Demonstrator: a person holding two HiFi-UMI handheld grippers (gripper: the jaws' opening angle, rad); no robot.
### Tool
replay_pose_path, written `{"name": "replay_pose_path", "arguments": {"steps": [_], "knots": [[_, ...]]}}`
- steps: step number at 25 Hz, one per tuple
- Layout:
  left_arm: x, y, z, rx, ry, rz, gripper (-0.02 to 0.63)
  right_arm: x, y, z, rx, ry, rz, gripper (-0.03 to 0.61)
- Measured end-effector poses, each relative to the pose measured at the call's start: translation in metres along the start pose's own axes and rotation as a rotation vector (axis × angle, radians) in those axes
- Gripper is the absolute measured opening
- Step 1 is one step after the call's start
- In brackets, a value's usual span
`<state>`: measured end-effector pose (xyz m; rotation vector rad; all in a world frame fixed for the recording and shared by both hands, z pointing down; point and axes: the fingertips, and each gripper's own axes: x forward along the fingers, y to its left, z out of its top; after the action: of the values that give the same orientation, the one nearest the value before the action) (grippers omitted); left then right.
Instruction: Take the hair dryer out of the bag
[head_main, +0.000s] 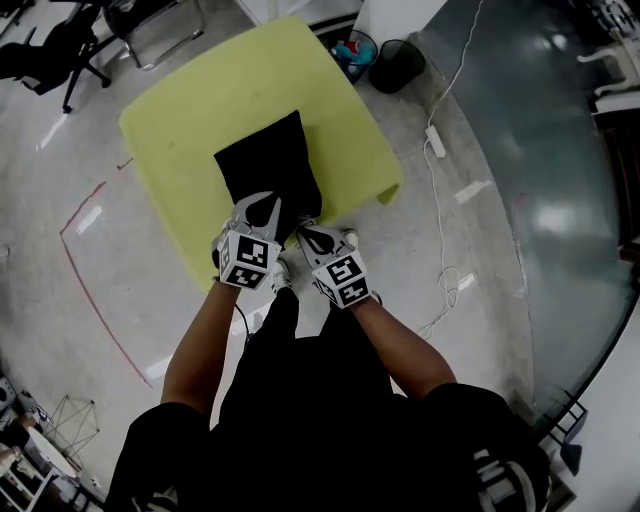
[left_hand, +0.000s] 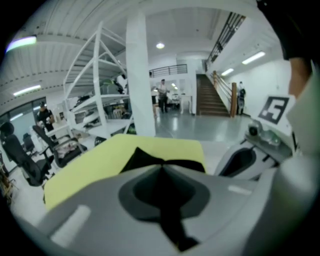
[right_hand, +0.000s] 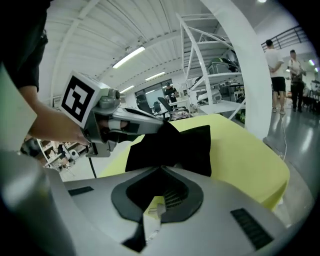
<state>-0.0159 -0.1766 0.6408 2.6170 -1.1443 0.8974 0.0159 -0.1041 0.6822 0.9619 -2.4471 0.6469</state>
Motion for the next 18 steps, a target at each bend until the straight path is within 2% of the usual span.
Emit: {"name": "replay_pose_path", "arguments": {"steps": [7, 11, 15, 18], "knots": [[0.011, 0.024, 0.009, -0.073, -0.028, -0.032, 0.014, 0.021, -0.016, 0.001, -0.089, 0.061, -0.114, 0.008], [0.014, 0.032, 0.018, -0.093, -0.052, -0.040, 0.014, 0.031, -0.021, 0.001, -0.059, 0.073, -0.141, 0.012], [0.015, 0.036, 0.025, -0.104, -0.071, -0.063, 0.014, 0.044, -0.026, 0.000, -0.041, 0.097, -0.164, 0.105], [0.015, 0.036, 0.026, -0.109, -0.076, -0.088, 0.014, 0.054, -0.029, -0.003, -0.047, 0.139, -0.182, 0.138]]}}
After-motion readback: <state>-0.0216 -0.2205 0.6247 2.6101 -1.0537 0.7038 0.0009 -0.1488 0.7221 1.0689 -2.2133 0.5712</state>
